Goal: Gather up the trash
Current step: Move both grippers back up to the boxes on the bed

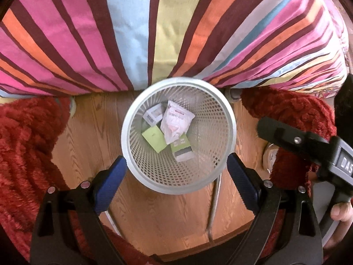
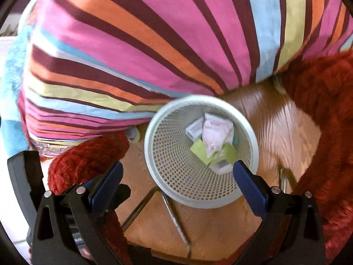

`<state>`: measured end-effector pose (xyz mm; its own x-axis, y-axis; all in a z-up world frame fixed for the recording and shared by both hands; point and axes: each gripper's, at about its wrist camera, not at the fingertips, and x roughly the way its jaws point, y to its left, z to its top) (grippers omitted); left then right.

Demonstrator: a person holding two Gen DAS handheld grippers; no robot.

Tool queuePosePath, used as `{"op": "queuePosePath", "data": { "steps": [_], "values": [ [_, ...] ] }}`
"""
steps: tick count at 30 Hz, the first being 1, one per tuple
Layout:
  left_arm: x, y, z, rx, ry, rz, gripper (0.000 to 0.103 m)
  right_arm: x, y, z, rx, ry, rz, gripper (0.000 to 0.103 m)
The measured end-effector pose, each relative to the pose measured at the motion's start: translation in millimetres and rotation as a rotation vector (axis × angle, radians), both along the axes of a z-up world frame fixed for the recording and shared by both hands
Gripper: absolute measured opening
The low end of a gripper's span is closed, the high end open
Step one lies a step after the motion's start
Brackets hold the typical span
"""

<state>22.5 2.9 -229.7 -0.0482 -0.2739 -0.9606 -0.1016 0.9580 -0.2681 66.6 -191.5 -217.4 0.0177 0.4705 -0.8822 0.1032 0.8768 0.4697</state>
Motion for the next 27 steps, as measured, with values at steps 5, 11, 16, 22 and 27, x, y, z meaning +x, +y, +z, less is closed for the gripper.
{"op": "queuePosePath", "data": {
  "steps": [5, 11, 16, 22, 27],
  "values": [
    [0.1, 3.2, 25.0, 0.011, -0.07, -0.017, 0.09, 2.7, -6.7, 33.9, -0.005, -0.135, 0.01, 0.095],
    [2.7, 18.1, 61.8, 0.042, -0.187, 0.014, 0.09, 13.1, -14.8, 77.3, -0.007, -0.32, 0.007, 0.095],
    [18.3, 40.6, 99.6, 0.103, -0.312, 0.109, 0.09, 33.5, -21.0, 116.7, -0.074, -0.525, 0.0, 0.095],
    [53.5, 58.4, 134.8, 0.108, -0.429, 0.203, 0.09, 66.2, -21.8, 143.0, -0.099, -0.65, 0.015, 0.095],
    [92.5, 56.4, 160.0, 0.118, -0.493, 0.235, 0.09, 92.2, -16.1, 154.5, -0.124, -0.71, 0.027, 0.095]
  ]
}}
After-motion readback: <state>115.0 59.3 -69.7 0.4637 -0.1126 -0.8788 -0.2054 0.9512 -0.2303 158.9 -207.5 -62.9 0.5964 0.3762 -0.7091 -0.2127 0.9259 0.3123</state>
